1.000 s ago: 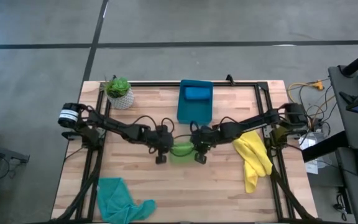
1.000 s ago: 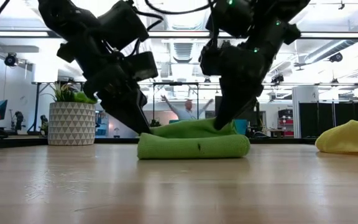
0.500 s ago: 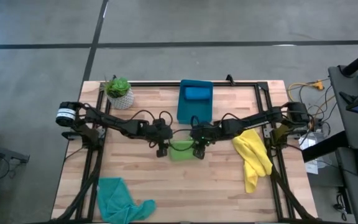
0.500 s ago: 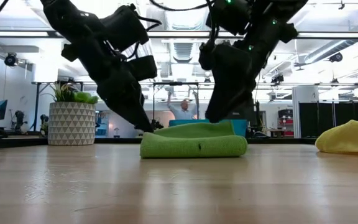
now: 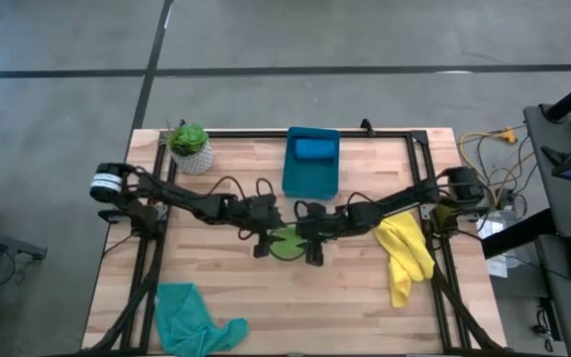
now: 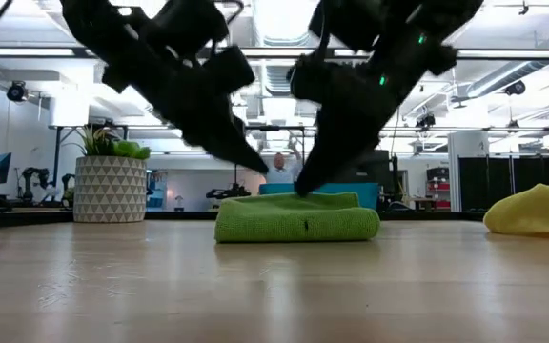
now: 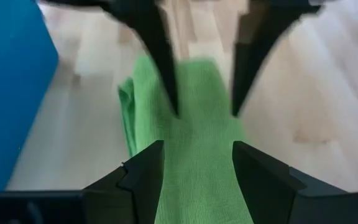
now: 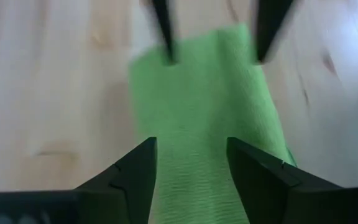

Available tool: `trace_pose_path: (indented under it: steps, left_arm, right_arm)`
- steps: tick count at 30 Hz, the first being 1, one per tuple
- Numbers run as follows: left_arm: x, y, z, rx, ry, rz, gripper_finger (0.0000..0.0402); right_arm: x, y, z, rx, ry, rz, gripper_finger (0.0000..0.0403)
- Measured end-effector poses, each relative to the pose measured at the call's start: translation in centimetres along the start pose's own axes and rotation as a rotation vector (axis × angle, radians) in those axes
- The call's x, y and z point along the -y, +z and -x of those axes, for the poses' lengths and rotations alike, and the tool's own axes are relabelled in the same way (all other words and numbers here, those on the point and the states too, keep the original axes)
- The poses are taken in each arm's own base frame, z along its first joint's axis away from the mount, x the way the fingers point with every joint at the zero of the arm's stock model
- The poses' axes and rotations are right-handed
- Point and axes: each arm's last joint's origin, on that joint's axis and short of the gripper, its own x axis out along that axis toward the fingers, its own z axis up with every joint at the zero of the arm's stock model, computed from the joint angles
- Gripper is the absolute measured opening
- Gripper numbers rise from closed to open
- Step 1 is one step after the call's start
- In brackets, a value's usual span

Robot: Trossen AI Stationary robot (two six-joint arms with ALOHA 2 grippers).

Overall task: Fold microfiber towels
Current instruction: Put the green microfiber cloth into the blue bin

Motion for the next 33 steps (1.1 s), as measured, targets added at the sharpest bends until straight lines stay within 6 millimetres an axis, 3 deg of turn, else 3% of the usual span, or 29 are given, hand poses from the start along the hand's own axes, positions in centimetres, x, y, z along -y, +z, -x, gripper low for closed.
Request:
trace_pose_path:
  steps: [5,13,19,25,33]
  left_arm:
    - [-0.2,-1.7,-1.8,-0.088,0.002,0.006,0.0177]
    - [-0.3,-3.8,-2.9,-0.218,0.013,0.015,0.0177]
    - [-0.4,-3.2,-2.1,-0.22,0.024,0.017,0.0177]
    - [-0.5,-0.8,-0.5,-0.108,0.05,0.011,0.0177]
    - [-1.4,-1.4,-0.6,-0.13,0.123,0.025,0.0177]
  right_arm:
    - [0.9,-0.9,-1.5,-0.061,-0.029,-0.014,0.0211]
    - [1.1,-1.8,-0.9,-0.177,-0.048,0.009,0.0246]
    - [0.9,-0.8,1.1,-0.125,-0.042,-0.015,0.0256]
    - [0.1,0.6,2.1,0.013,-0.006,-0.055,0.0258]
    - [-0.2,1.4,2.2,0.091,0.017,-0.157,0.0315]
